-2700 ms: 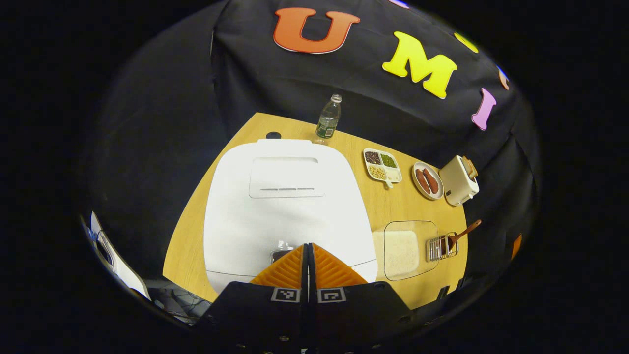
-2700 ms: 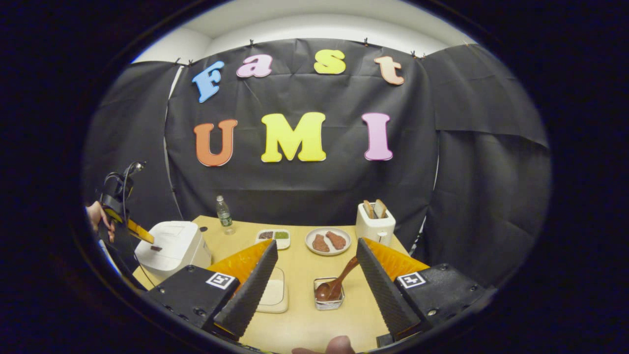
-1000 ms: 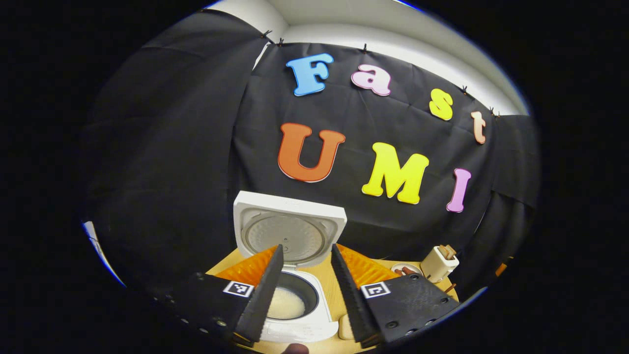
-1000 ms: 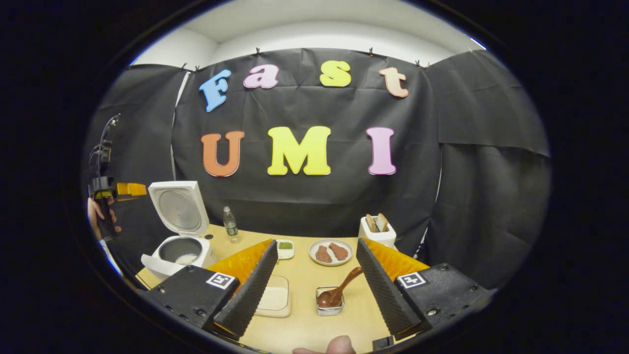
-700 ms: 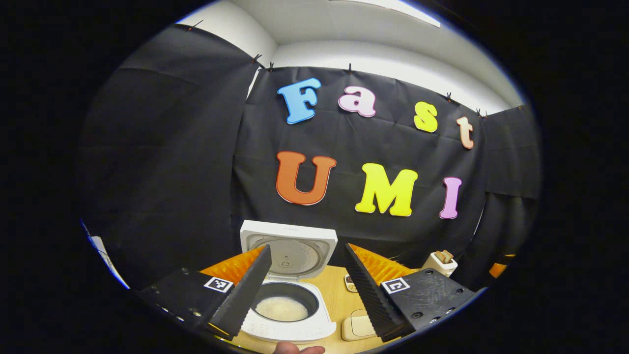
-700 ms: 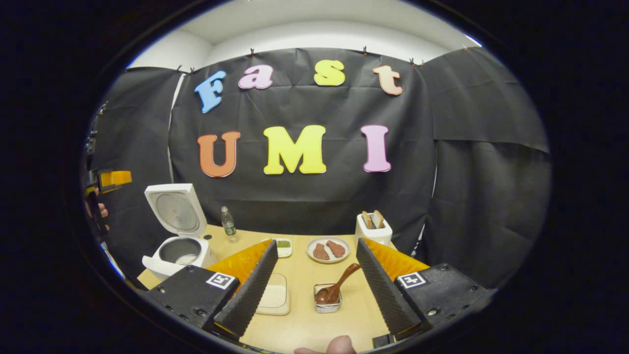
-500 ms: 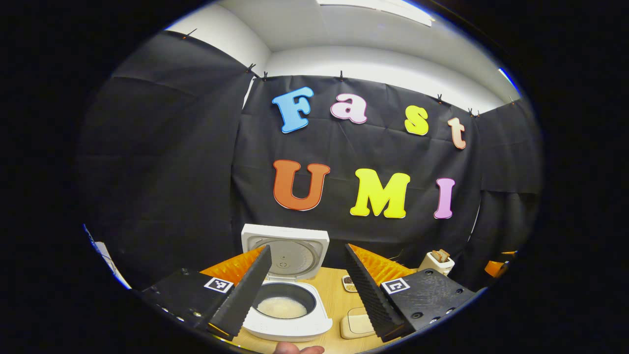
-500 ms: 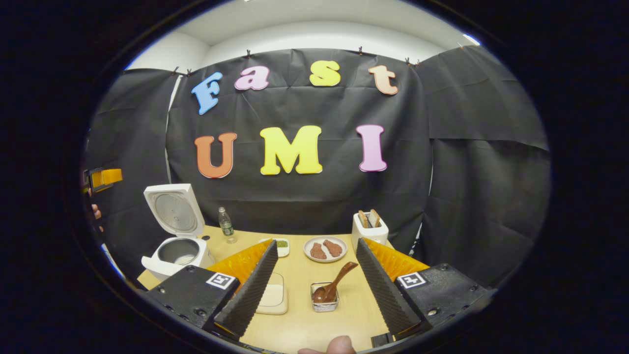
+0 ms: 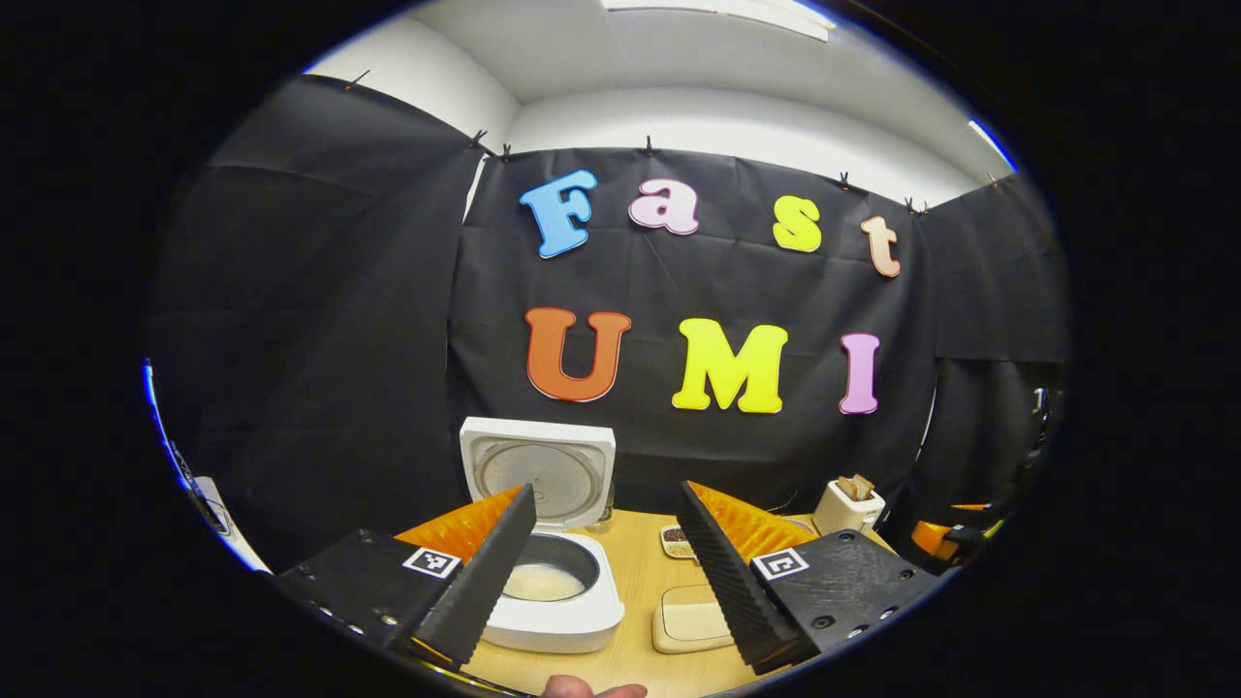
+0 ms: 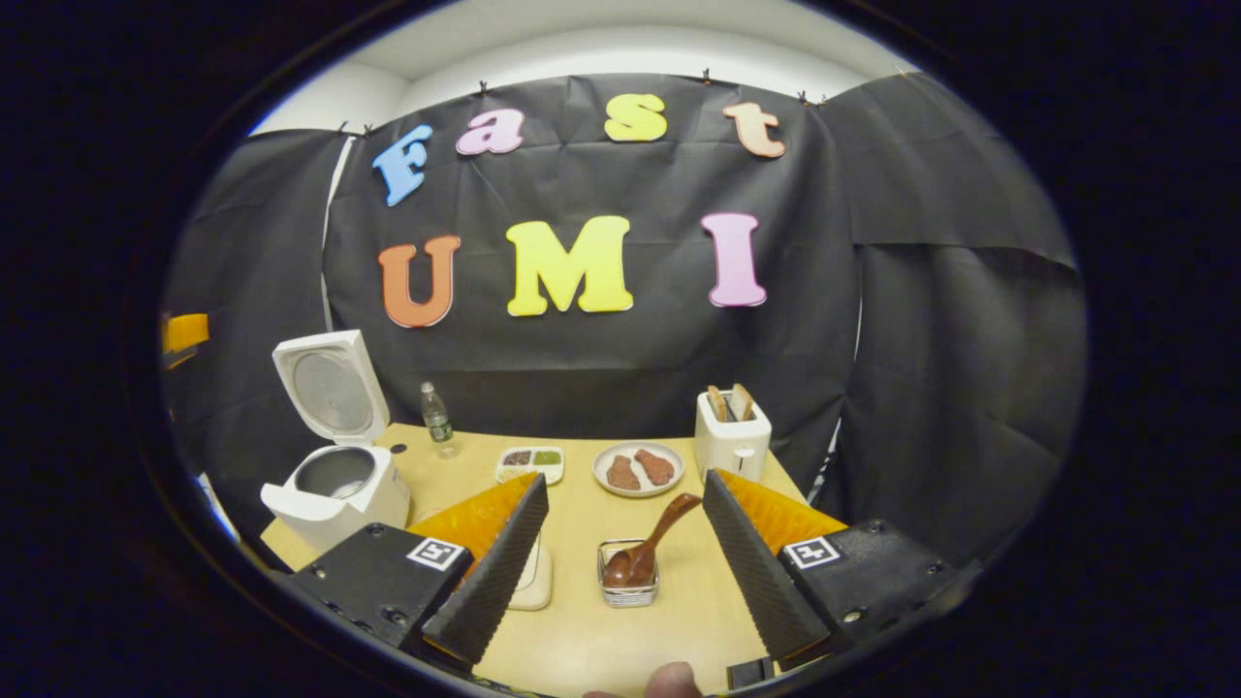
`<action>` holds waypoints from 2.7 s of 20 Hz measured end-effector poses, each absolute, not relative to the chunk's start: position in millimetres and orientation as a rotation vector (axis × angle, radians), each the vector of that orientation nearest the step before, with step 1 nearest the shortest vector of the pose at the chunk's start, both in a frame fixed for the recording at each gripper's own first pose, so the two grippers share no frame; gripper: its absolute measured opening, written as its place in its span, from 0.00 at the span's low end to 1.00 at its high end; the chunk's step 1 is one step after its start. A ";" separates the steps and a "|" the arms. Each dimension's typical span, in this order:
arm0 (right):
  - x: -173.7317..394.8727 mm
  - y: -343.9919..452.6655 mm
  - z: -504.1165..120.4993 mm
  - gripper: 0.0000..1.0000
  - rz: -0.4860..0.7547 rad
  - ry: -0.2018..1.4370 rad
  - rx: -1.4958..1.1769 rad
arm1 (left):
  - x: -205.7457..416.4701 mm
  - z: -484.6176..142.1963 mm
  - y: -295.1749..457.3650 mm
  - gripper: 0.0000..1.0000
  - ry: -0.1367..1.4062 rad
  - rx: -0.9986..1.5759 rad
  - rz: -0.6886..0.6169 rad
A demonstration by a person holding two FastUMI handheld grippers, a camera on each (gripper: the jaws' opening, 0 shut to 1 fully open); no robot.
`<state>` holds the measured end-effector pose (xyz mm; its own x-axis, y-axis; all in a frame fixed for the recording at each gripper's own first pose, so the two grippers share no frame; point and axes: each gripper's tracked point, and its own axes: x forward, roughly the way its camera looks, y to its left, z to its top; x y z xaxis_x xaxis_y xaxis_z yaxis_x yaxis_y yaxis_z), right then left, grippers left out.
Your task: Close the left gripper, press the button to open the rice cooker; take a wooden spoon from the chopstick holder with the right hand, scoop a spoonful of rice and pour it into the rice cooker, then put the wooden spoon back into the chopstick holder.
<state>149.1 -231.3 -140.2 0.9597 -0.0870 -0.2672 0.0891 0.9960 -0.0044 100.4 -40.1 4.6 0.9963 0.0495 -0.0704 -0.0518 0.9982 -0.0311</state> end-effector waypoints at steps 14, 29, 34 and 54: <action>261.9 -284.6 -313.7 0.95 -0.051 0.503 0.198 | 139.1 -14.4 -73.4 0.94 0.109 -0.022 0.164; 295.2 -279.7 -344.0 0.24 -0.030 0.592 0.278 | 131.9 -29.7 -43.8 0.94 0.156 -0.023 0.231; 279.7 -274.8 -317.1 0.16 -0.088 0.574 0.255 | 124.0 -22.6 -24.1 0.94 0.138 -0.044 0.204; 266.5 -75.0 -241.8 0.09 0.035 0.432 -0.040 | 72.6 -23.8 95.5 0.94 0.138 -0.022 0.175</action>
<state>266.5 -75.0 -241.8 0.9077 0.0255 -0.4189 -0.0423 0.9986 -0.0309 72.6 95.5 -23.8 0.9752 0.1724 -0.1386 -0.1753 0.9845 -0.0093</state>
